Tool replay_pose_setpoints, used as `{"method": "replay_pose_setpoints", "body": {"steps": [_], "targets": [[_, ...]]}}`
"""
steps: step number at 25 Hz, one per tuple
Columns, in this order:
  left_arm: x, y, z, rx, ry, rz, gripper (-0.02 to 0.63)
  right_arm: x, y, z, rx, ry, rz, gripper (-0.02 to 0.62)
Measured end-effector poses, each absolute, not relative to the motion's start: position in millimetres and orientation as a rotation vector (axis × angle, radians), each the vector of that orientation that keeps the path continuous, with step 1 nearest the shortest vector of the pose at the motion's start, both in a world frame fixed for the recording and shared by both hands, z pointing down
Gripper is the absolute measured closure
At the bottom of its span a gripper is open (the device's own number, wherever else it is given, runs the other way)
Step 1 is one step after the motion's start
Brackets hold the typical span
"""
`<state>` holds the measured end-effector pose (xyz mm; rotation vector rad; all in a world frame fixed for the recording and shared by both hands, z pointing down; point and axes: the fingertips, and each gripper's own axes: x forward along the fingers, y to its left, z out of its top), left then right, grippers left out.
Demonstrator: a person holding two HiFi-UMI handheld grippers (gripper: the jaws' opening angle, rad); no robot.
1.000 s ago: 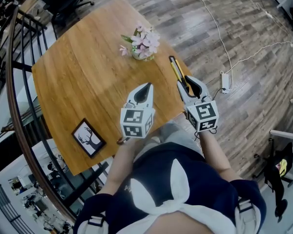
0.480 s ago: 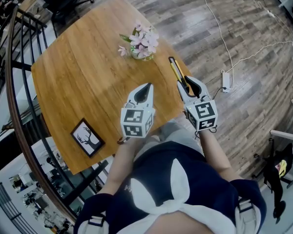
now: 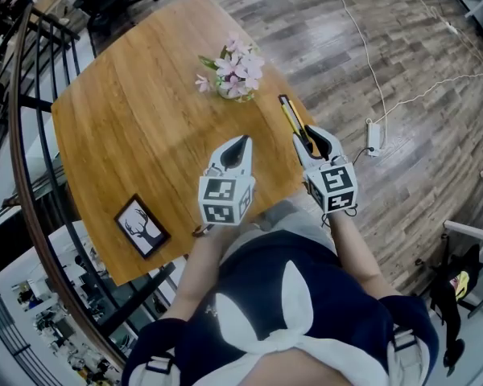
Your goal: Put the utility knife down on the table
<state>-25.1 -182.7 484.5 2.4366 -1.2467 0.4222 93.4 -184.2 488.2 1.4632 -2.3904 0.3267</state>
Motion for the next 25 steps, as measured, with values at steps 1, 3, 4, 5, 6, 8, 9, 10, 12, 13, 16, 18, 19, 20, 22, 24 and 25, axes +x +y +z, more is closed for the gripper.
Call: {"method": "replay_pose_setpoints", "body": {"steps": [1, 3, 4, 5, 6, 8, 9, 10, 12, 13, 16, 18, 19, 20, 22, 24, 25], "targets": [[-25, -184, 485, 2.434, -1.252, 0.423, 0.589, 94, -186, 491, 1.456, -2.390, 0.328, 0.480], [-26, -187, 487, 2.427, -1.262, 0.424, 0.589, 94, -188, 496, 1.438, -2.388, 0.331, 0.480], [-27, -188, 488, 2.424, -1.268, 0.423, 0.589, 94, -190, 498, 1.429, -2.387, 0.332, 0.480], [-28, -189, 488, 2.419, -1.273, 0.422, 0.589, 93, -191, 500, 1.419, -2.387, 0.333, 0.480], [-29, -190, 488, 2.415, -1.278, 0.422, 0.589, 93, -193, 502, 1.410, -2.386, 0.332, 0.480], [-31, -193, 489, 2.409, -1.288, 0.419, 0.589, 92, -196, 505, 1.395, -2.384, 0.330, 0.480], [-32, -194, 489, 2.406, -1.292, 0.418, 0.589, 92, -197, 507, 1.390, -2.382, 0.329, 0.480], [-32, -196, 490, 2.403, -1.295, 0.417, 0.589, 92, -199, 508, 1.385, -2.381, 0.328, 0.480], [-33, -198, 492, 2.397, -1.300, 0.419, 0.589, 93, -202, 512, 1.376, -2.377, 0.327, 0.480], [-33, -198, 492, 2.395, -1.303, 0.421, 0.589, 93, -203, 514, 1.371, -2.375, 0.327, 0.480], [-33, -199, 495, 2.389, -1.306, 0.434, 0.589, 94, -205, 519, 1.359, -2.369, 0.331, 0.480], [-33, -200, 498, 2.385, -1.307, 0.441, 0.589, 95, -206, 524, 1.350, -2.364, 0.334, 0.480], [-34, -200, 499, 2.382, -1.307, 0.444, 0.589, 95, -207, 527, 1.345, -2.362, 0.335, 0.480], [-34, -201, 500, 2.381, -1.307, 0.447, 0.589, 95, -208, 529, 1.339, -2.361, 0.336, 0.480], [-33, -203, 502, 2.380, -1.307, 0.449, 0.589, 96, -210, 534, 1.328, -2.357, 0.337, 0.480], [-32, -205, 504, 2.378, -1.307, 0.449, 0.589, 97, -211, 539, 1.316, -2.352, 0.339, 0.480], [-32, -205, 505, 2.376, -1.307, 0.451, 0.589, 97, -212, 541, 1.310, -2.349, 0.341, 0.480]]}}
